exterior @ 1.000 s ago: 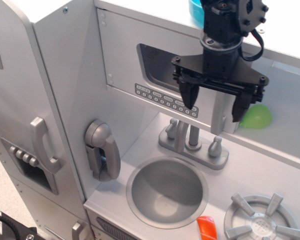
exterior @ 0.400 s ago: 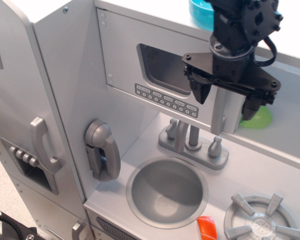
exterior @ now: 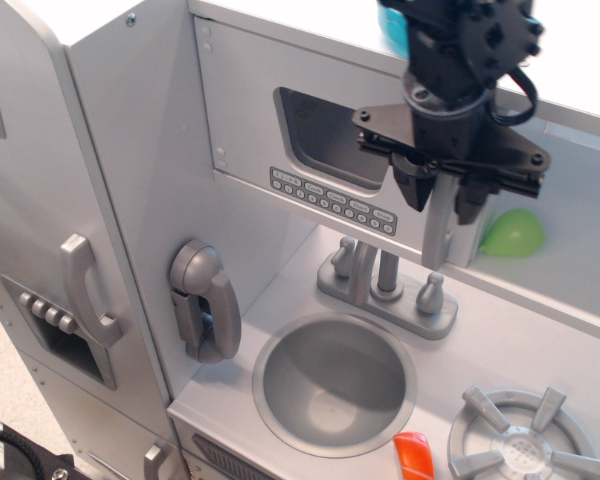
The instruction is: Open microwave
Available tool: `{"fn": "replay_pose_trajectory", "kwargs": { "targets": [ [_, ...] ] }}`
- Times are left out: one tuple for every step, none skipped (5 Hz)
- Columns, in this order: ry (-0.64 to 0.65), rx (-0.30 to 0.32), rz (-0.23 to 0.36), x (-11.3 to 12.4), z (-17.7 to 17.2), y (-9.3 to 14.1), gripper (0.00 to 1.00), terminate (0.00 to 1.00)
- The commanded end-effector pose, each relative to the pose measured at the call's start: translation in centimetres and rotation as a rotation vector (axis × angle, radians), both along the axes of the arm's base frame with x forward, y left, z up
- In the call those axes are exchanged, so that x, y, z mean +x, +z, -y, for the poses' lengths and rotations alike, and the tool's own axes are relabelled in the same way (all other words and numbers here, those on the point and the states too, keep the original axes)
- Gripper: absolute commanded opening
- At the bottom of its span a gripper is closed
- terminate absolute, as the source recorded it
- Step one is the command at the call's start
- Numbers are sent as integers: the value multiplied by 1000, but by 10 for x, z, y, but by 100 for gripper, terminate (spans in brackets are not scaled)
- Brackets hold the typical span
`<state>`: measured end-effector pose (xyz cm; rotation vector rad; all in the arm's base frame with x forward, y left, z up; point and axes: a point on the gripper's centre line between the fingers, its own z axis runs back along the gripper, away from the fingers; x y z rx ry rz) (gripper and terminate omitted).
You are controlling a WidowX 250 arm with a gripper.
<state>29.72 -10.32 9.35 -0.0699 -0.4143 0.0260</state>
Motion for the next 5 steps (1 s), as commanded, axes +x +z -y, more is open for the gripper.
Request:
{"fn": "replay_pose_trajectory", "kwargs": {
  "targets": [
    [-23,-79,38,0,3,18,0,0],
    [-36,-74,28,-14,1,19,0,0],
    [-36,-80,-3,-29,-4,22,0,0],
    [-72,-44,-73,-49,-11,21,100,0],
    [-64,-24,-231,-68,-6,18,100,0]
  ]
}}
